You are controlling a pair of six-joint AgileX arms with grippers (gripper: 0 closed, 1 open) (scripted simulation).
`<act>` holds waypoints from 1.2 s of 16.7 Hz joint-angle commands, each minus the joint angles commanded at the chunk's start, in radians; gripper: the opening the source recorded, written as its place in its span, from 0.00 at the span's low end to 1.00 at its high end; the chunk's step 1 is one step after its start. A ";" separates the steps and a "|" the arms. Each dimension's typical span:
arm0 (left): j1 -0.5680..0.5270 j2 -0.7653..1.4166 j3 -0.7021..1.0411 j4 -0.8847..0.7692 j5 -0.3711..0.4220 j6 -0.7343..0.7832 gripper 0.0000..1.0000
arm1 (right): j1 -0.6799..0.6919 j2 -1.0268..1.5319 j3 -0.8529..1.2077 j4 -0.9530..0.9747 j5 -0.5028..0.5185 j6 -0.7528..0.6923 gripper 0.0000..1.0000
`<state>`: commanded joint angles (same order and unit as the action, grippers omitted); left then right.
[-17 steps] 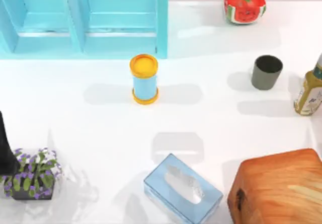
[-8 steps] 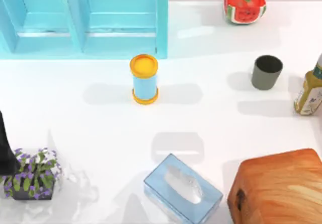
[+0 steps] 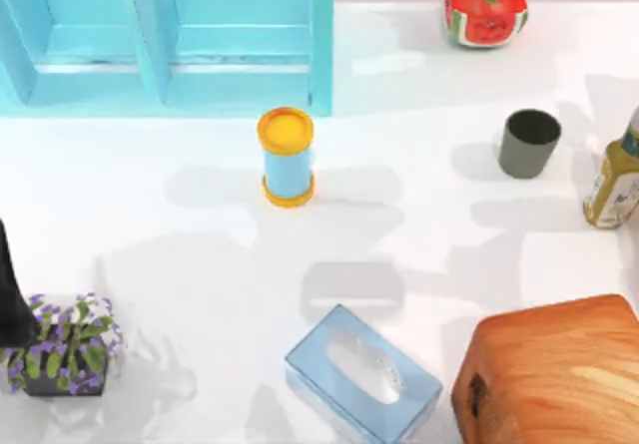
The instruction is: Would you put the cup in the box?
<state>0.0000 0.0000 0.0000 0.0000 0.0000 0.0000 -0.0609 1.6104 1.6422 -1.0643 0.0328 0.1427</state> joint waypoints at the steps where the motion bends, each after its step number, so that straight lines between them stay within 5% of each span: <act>1: 0.000 0.000 0.000 0.000 0.000 0.000 1.00 | 0.013 0.088 0.082 -0.050 0.001 0.006 1.00; 10: 0.000 0.000 0.000 0.000 0.000 0.000 1.00 | 0.172 0.634 0.574 -0.322 -0.006 0.039 1.00; 20: 0.000 0.000 0.000 0.000 0.000 0.000 1.00 | 0.220 0.739 0.660 -0.361 -0.009 0.043 1.00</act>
<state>0.0000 0.0000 0.0000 0.0000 0.0000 0.0000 0.1594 2.3495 2.3026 -1.4256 0.0234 0.1855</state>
